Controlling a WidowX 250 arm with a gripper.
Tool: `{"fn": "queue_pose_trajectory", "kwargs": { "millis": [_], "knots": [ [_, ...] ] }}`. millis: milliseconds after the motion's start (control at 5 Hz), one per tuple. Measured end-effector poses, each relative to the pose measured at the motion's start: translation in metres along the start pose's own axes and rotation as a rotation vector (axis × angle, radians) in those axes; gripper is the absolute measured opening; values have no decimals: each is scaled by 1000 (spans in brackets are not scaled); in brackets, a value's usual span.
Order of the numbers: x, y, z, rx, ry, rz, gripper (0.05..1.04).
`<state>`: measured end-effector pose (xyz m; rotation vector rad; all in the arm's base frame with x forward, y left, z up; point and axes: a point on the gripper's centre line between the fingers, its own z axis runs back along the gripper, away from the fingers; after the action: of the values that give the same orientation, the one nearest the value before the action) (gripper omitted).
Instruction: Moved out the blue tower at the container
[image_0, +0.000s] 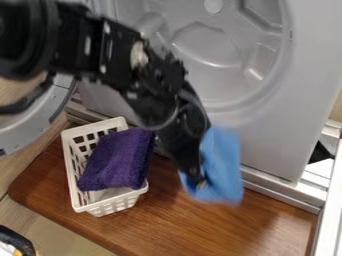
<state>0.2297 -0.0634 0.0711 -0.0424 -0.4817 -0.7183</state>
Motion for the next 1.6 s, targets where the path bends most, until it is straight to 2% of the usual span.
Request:
{"fn": "queue_pose_trajectory", "kwargs": {
  "millis": [200, 400, 600, 1000, 1200, 1400, 1600],
  "knots": [
    [-14, -11, -10, -24, -3, 22, 58],
    [-21, -18, -22, -37, -36, 16, 58],
    [-32, -25, -35, -56, -43, 4, 58],
    [-53, -23, -64, -61, -40, -1, 73],
    [-57, -23, -66, -71, -3, 23, 217],
    [-53, -30, -63, -90, 38, 27, 469],
    [-50, -34, -56, -87, 58, 5, 776]
  ]
}}
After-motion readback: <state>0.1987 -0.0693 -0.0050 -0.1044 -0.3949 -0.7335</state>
